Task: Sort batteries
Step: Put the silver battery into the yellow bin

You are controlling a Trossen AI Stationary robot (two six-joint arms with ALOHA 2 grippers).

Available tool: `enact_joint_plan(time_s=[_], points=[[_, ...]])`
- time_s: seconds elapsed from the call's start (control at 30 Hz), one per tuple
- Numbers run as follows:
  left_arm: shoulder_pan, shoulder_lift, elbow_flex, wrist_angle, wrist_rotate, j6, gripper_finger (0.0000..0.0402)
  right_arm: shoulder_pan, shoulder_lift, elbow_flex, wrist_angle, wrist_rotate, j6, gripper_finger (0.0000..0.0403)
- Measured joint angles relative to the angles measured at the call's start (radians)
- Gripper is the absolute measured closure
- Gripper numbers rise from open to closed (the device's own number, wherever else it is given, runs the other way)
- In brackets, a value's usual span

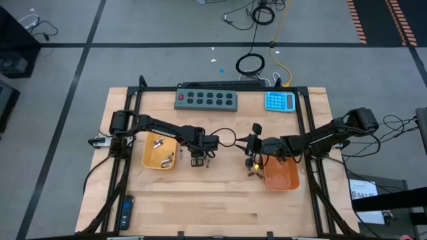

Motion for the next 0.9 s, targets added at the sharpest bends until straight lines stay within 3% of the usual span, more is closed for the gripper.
enact_joint_plan(time_s=[0.2,0.73,0.9], points=[[-0.003,0.002,-0.010,0.009,0.006,-0.002,0.0314,0.000,0.000,0.000,-0.008,0.000,0.012,0.0310],[-0.064,0.005,-0.002,0.047,-0.044,0.134,0.0267,-0.001,0.000,0.000,-0.004,0.000,0.014,0.0310],[-0.063,0.006,-0.003,0.065,-0.028,0.208,0.0313,-0.001,0.000,0.000,-0.005,0.000,0.019,0.0310]])
